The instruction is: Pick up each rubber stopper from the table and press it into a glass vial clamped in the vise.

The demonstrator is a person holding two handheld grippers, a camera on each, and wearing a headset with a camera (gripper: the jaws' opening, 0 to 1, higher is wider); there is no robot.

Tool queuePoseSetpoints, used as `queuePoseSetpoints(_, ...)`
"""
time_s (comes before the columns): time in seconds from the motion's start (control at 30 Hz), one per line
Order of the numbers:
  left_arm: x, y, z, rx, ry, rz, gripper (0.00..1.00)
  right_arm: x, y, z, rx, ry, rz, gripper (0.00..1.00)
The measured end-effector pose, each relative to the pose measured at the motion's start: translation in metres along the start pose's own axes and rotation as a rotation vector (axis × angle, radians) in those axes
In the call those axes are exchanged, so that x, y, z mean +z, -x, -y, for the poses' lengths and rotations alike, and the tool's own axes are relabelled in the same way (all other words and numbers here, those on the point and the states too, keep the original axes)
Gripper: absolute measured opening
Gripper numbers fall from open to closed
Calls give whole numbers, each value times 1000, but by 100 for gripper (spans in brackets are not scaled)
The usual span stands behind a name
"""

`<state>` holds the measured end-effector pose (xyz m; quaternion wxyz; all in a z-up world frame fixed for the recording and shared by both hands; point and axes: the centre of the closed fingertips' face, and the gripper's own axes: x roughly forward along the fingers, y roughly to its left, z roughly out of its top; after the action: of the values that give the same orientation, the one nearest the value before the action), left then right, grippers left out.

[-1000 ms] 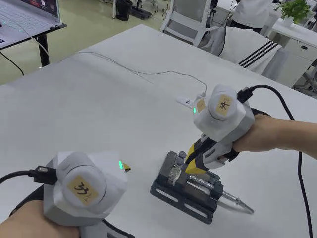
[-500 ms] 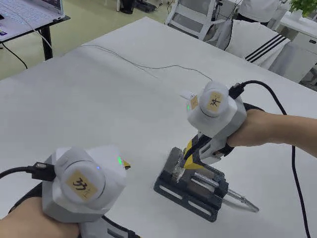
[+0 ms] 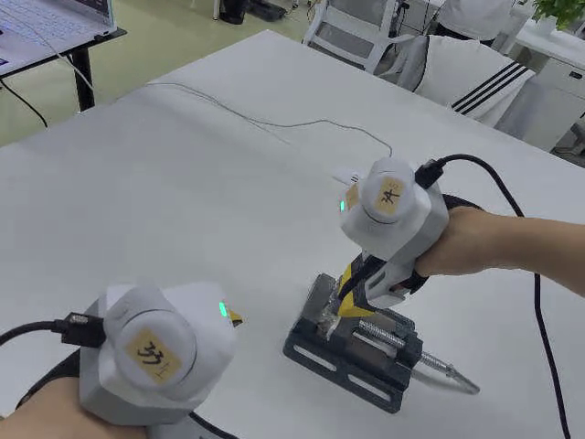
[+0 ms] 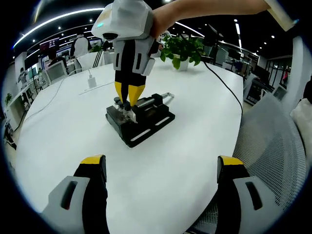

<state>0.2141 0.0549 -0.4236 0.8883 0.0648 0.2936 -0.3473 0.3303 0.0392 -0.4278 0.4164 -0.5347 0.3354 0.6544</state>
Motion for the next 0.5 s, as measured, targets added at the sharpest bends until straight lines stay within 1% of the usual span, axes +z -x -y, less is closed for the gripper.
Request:
queuePoseSetpoints(0.23, -1, -2, 2, -5, 6, -2, 93, 1, 0, 1, -1, -3, 1, 4)
queuePoseSetpoints(0.3, -3, -3, 3, -6, 7, -4, 93, 3, 0, 1, -2, -11, 12, 4)
queuePoseSetpoints(0.4, -4, -3, 4, -8, 11, -6, 93, 3, -2, 1, -4, 10, -5, 4)
queuePoseSetpoints(0.5, -4, -3, 4, -7, 15, -5, 92, 2, -1, 1, -3, 13, -14, 4)
